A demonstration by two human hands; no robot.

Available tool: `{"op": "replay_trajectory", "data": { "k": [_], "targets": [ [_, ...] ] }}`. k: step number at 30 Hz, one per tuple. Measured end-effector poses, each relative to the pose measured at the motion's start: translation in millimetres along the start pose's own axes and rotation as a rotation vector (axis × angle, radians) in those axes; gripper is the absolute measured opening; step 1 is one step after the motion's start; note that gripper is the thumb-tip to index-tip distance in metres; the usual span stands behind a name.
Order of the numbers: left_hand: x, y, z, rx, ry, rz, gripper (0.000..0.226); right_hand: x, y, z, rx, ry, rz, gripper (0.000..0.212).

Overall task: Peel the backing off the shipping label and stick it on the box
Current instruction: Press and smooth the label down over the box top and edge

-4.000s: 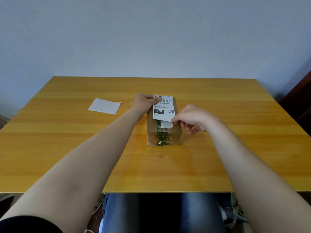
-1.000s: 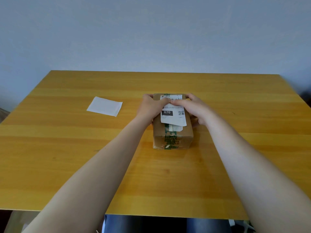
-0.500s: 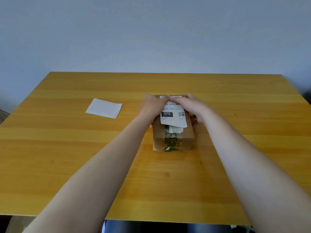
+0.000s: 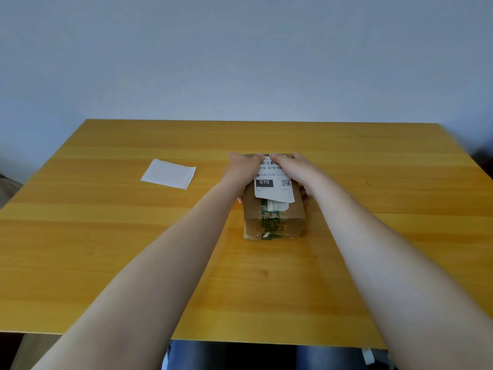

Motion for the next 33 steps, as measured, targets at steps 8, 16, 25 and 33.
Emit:
{"op": "replay_trajectory", "data": {
  "k": [8, 16, 25, 33],
  "targets": [
    [-8, 27, -9, -0.024, -0.058, 0.074, 0.094, 6, 30, -5, -0.069, -0.03, -0.054, 0.043],
    [-8, 33, -20, -0.131, -0.154, 0.233, 0.085, 20, 32, -3, -0.154, -0.079, -0.116, 0.086],
    [-8, 33, -22, -0.123, -0.183, 0.243, 0.081, 21, 34, -5, -0.167, -0.069, -0.126, 0.095],
    [-6, 32, -22, -0.092, -0.149, 0.201, 0.07, 16, 28, -8, -0.15, -0.027, -0.142, 0.095]
  ]
}}
Point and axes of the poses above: each hand's wrist, its own y-axis away from the middle knuckle, its own z-axis out of the palm, x = y × z, the point moved 6 cm from there along -y, towards the middle knuckle, and after that the axes turned 9 degrees about -y, right-handed, at the moved point
